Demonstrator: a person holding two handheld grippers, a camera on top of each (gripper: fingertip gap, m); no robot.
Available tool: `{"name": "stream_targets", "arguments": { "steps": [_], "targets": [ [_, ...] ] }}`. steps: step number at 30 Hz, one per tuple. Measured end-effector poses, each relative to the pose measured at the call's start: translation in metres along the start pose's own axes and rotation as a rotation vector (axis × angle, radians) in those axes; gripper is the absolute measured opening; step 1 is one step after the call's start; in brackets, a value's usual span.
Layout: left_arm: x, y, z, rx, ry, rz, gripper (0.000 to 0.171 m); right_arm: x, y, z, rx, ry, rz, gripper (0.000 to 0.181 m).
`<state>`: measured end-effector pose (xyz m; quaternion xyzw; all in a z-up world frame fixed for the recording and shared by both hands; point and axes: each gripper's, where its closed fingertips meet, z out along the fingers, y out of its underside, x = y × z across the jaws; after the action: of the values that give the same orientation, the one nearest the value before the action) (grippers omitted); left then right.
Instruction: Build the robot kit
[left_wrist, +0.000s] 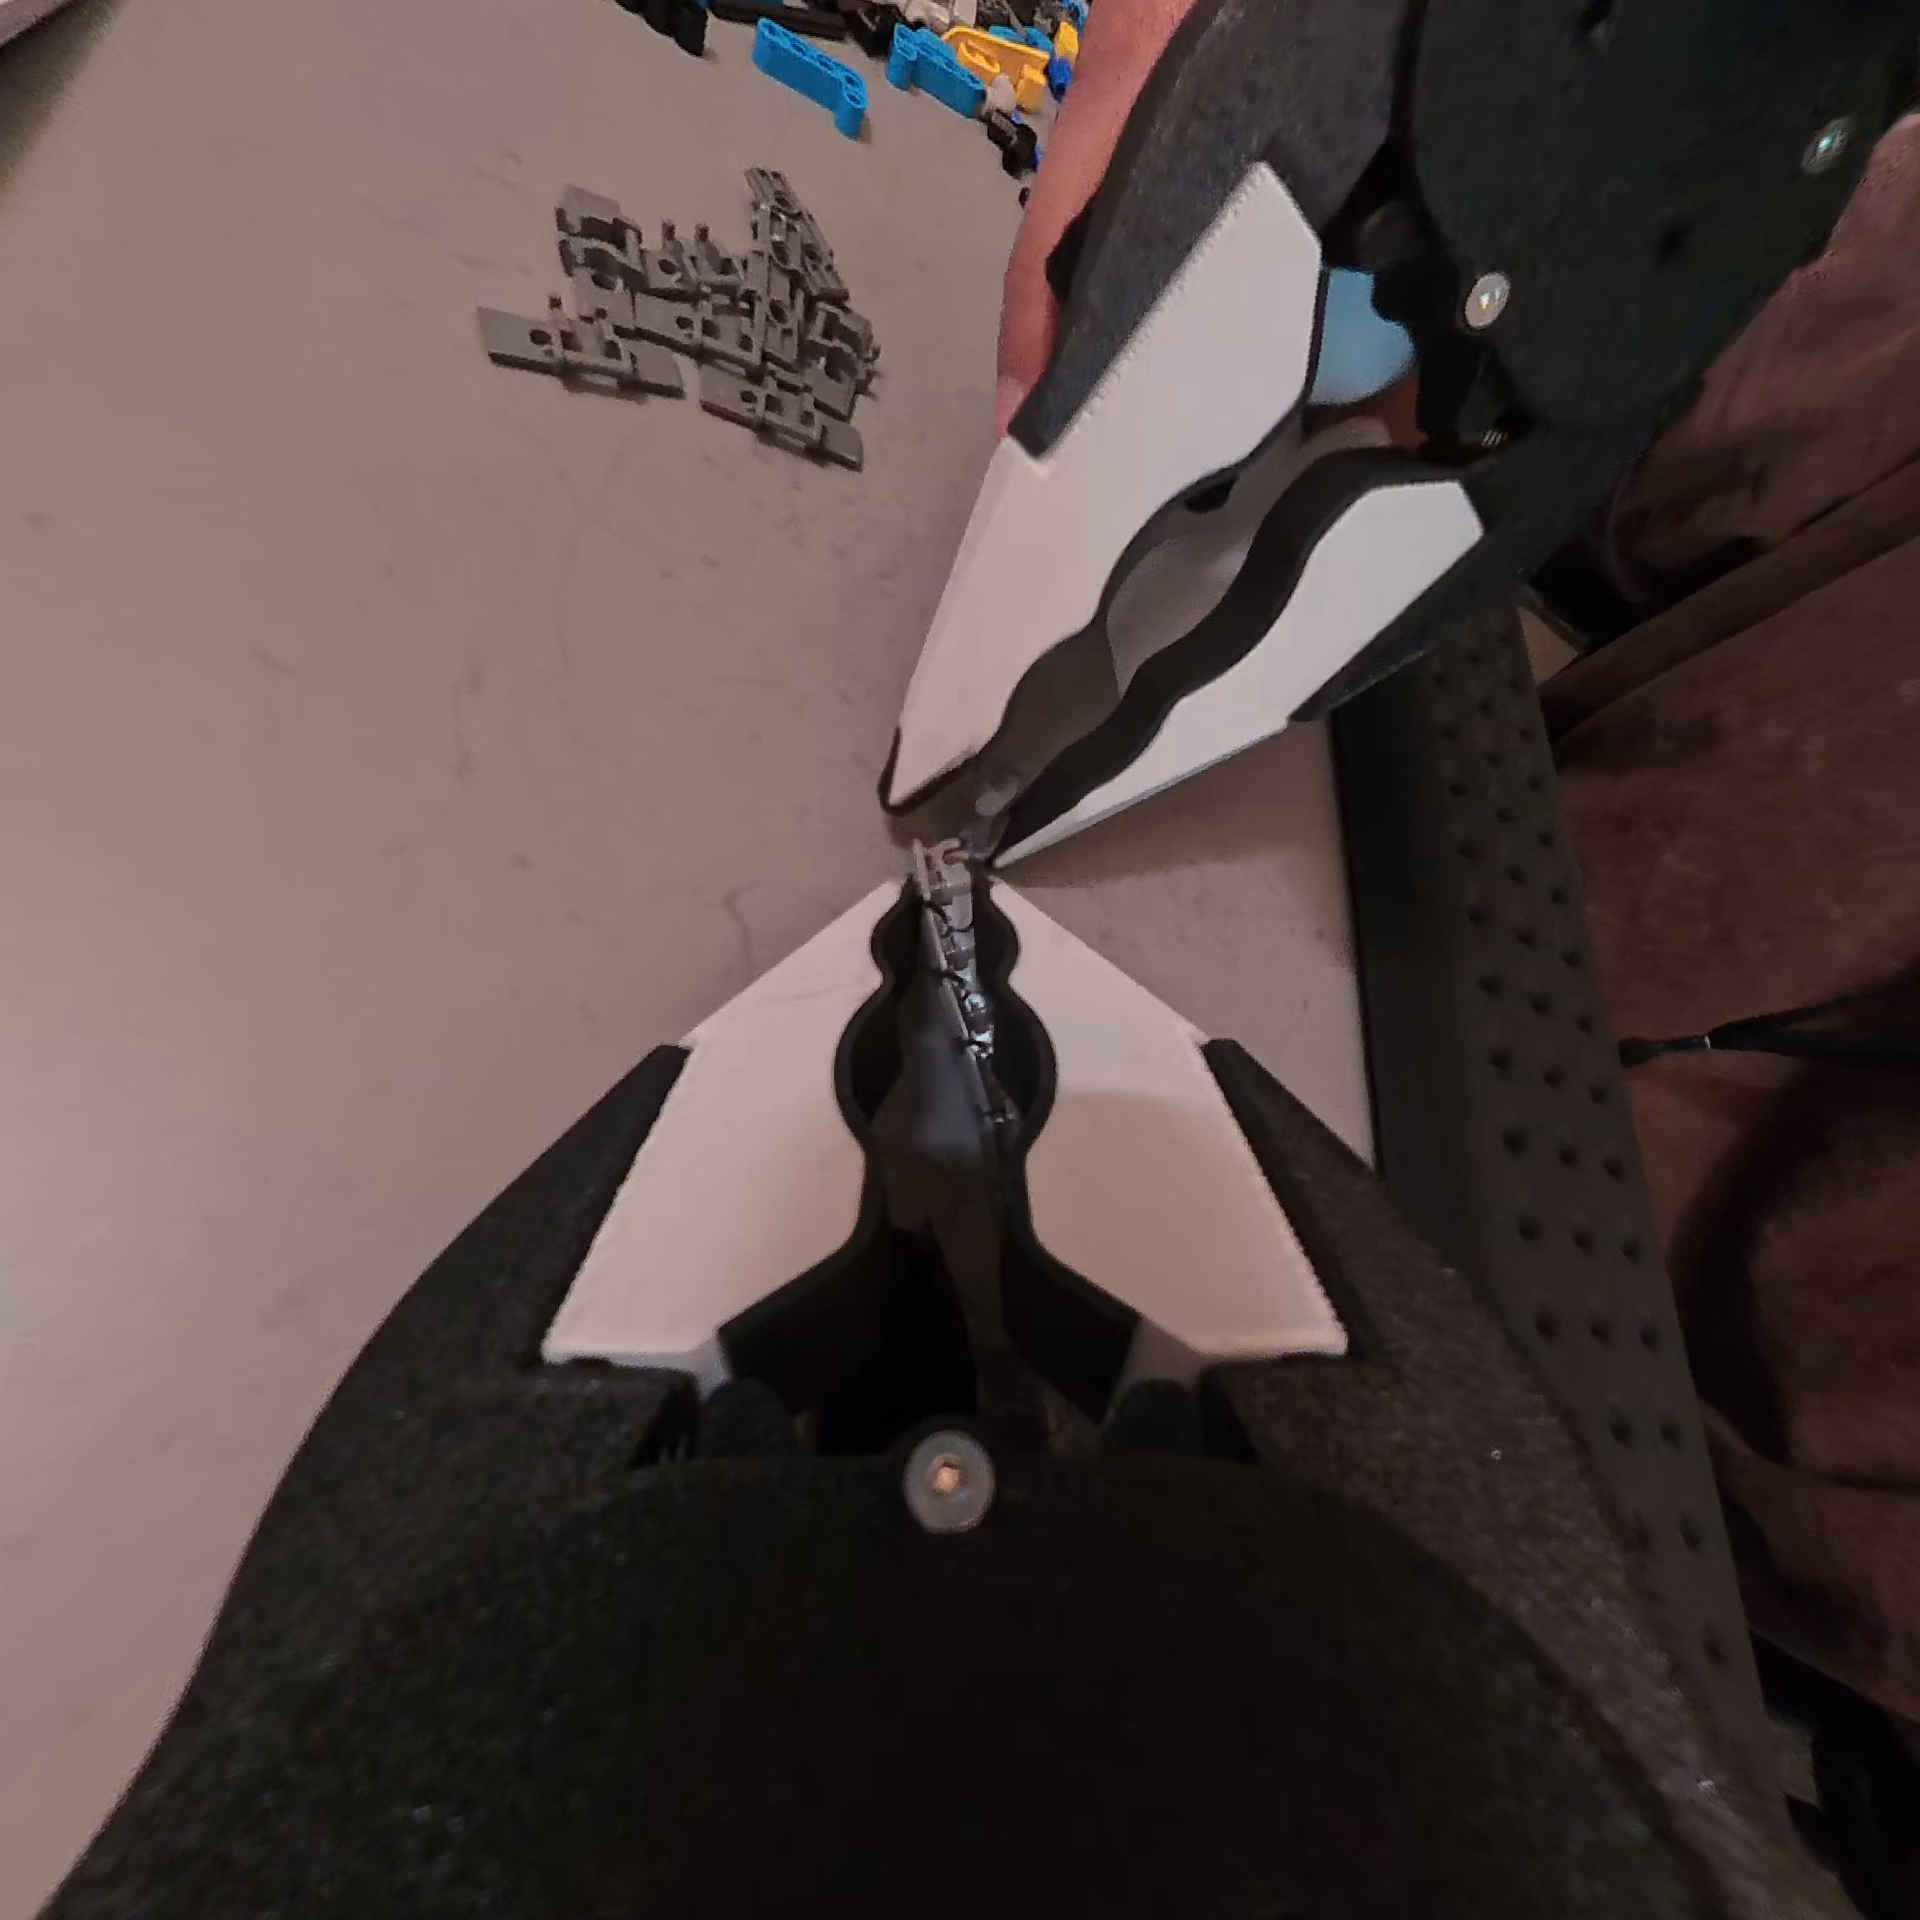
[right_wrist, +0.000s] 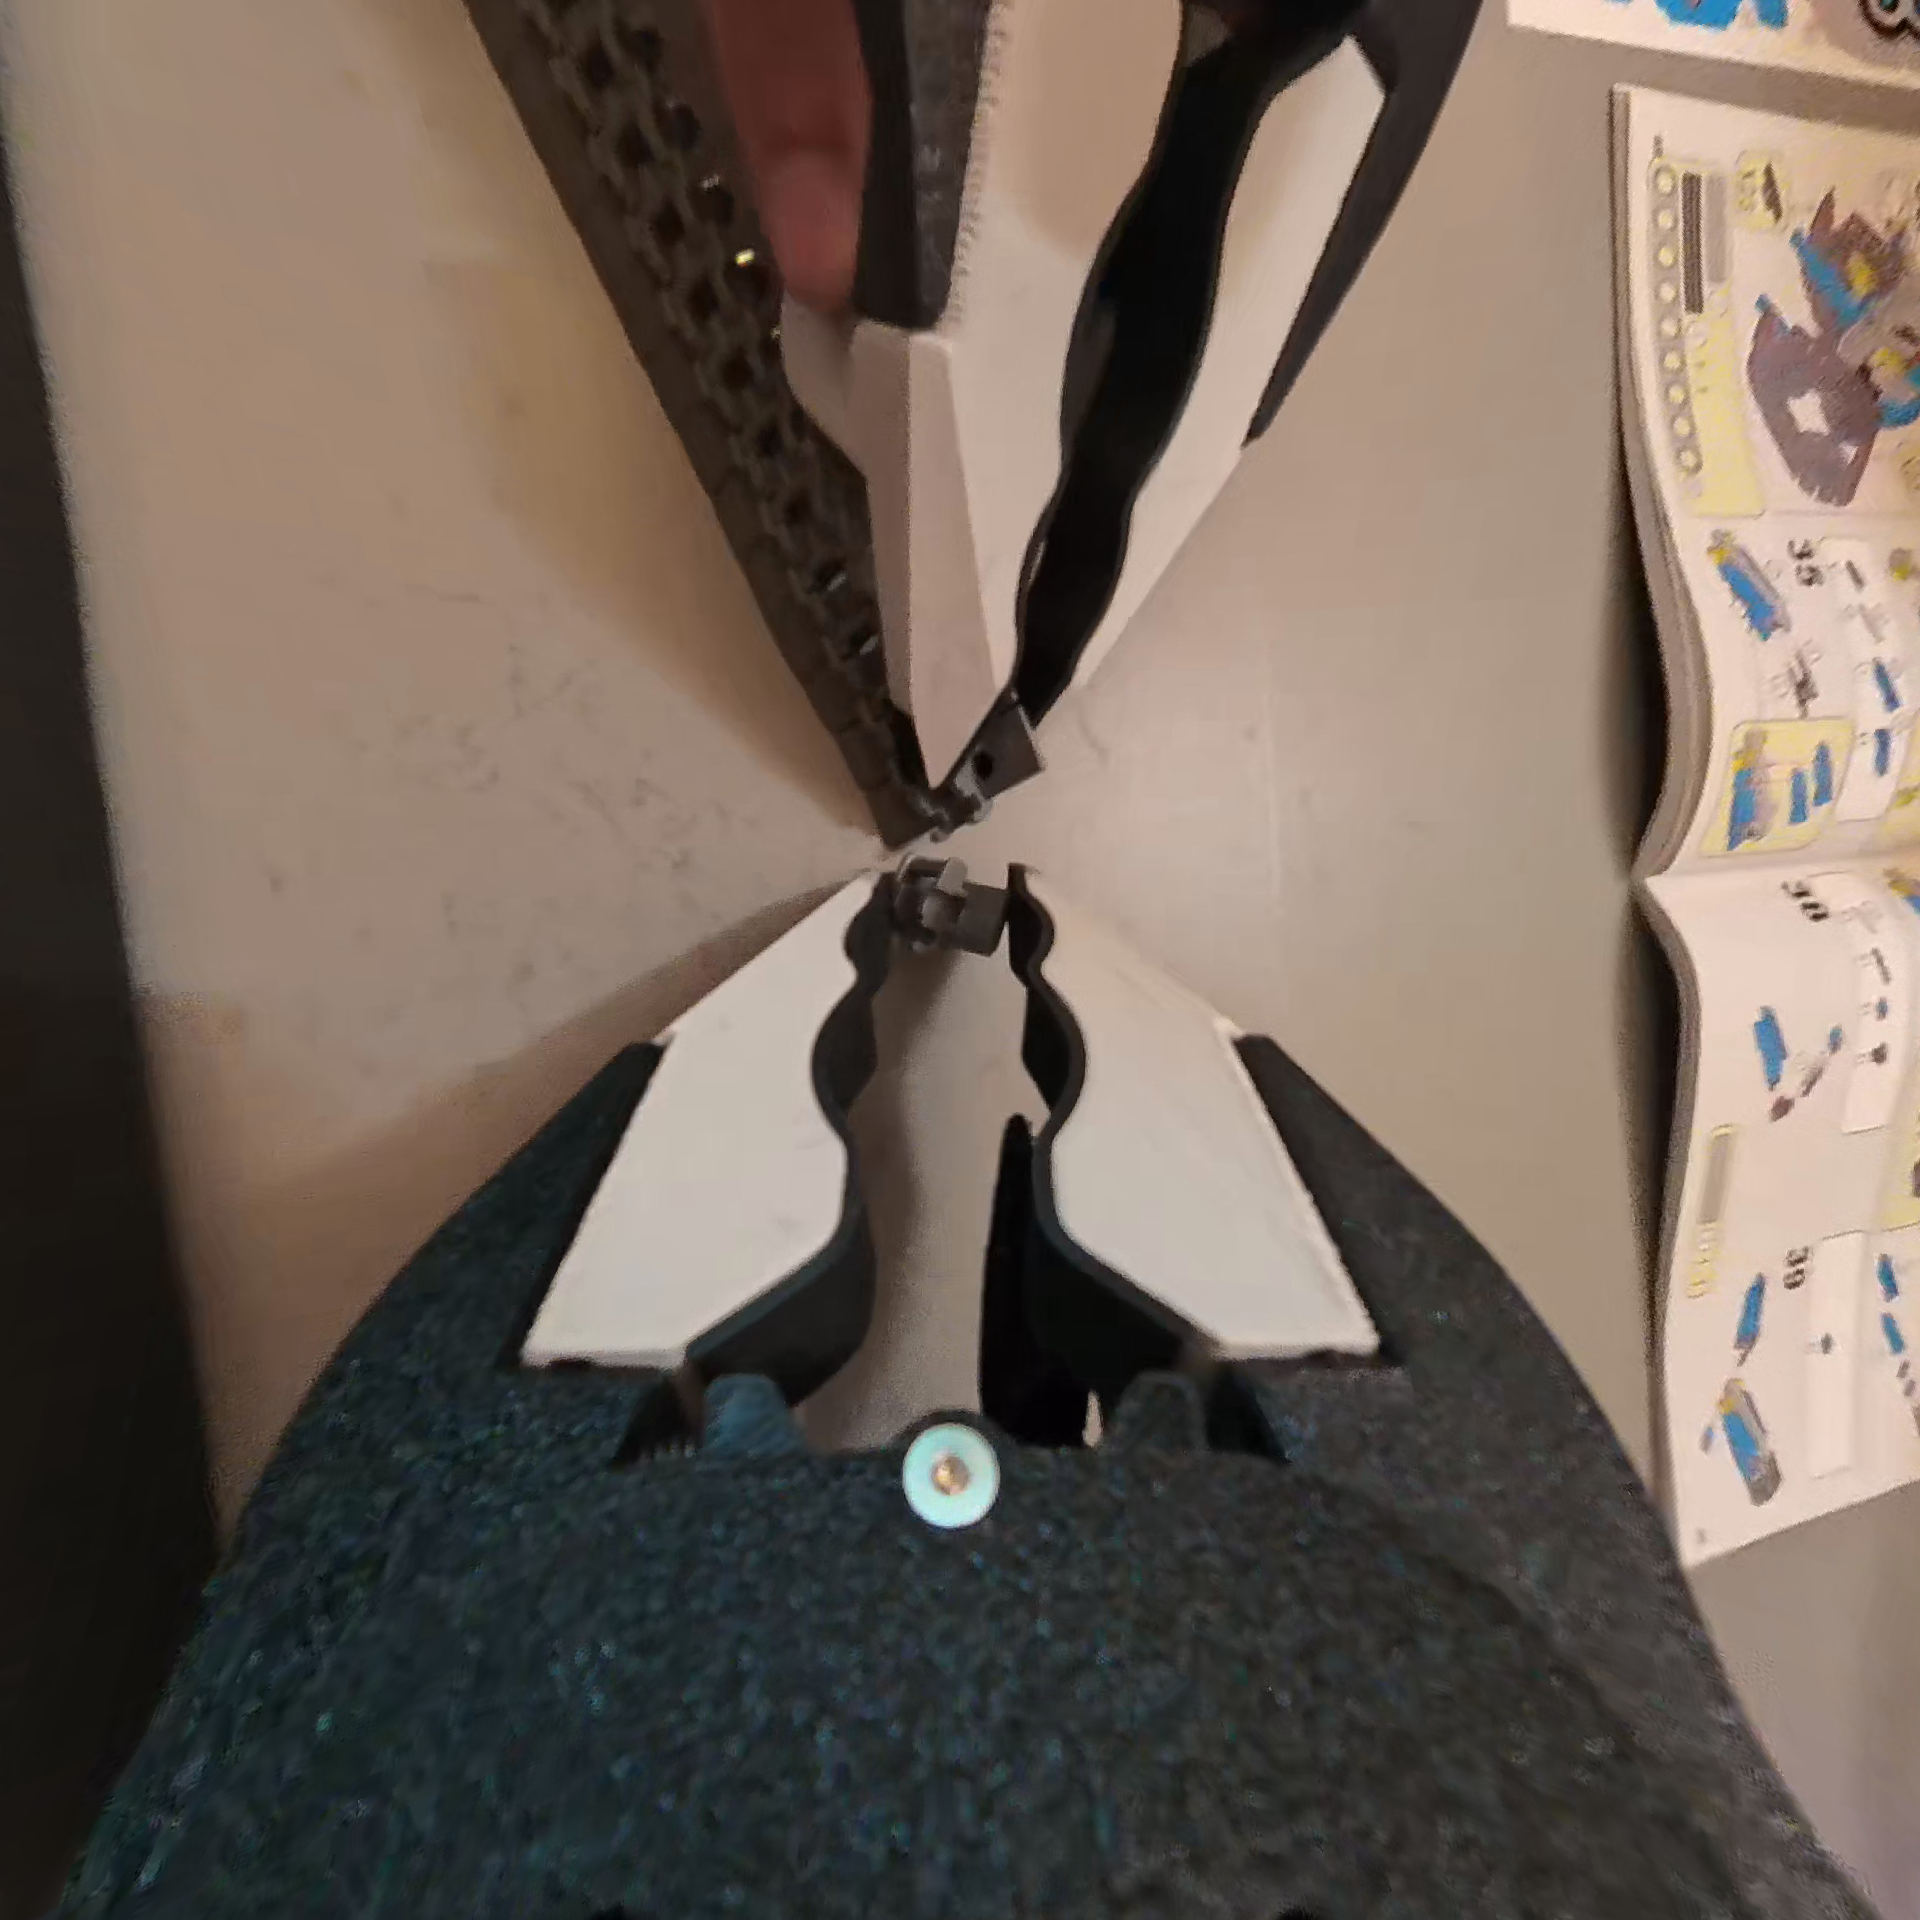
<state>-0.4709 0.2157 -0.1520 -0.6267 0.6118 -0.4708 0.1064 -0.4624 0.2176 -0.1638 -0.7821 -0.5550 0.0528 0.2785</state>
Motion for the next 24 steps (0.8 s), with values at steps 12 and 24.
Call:
{"name": "stream_targets", "arguments": {
  "steps": [12, 24],
  "targets": [
    [0.0028, 0.0004, 0.001, -0.001, 0.02, -0.012, 0.008, -0.0034, -0.0031, 0.0059, -0.09, -0.123, -0.01, 0.018],
    [0.0096, -0.0021, 0.0021, 0.013, 0.046, 0.002, 0.022, -0.0063, -0.003, 0.0102, -0.104, -0.269, 0.005, 0.016]
  ]
}}
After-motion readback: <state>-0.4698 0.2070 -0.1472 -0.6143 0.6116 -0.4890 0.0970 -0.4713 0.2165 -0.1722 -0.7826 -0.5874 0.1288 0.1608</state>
